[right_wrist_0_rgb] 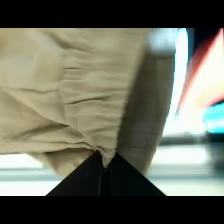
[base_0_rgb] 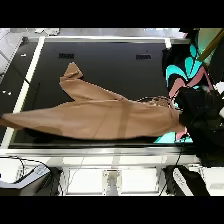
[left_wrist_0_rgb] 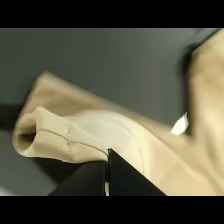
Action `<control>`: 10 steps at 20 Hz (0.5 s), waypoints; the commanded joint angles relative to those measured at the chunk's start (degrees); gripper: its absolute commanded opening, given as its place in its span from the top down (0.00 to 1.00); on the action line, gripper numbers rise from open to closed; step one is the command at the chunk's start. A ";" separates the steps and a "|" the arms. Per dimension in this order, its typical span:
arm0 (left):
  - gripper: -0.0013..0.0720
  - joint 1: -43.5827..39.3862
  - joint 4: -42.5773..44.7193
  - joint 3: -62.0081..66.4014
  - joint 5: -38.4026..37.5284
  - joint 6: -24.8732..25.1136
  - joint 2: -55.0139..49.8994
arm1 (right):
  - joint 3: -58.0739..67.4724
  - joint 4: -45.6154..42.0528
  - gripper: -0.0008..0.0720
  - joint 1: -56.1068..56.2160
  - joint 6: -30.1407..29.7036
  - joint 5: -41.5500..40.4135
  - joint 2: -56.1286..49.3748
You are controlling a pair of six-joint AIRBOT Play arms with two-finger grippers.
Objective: Fold the clothes and pants, and hang the long-sleeved shirts on hangers.
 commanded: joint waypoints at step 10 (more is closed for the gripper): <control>0.10 -2.56 3.41 -1.66 1.66 -2.25 0.98 | -9.86 -1.77 0.36 -12.33 -1.05 2.58 5.49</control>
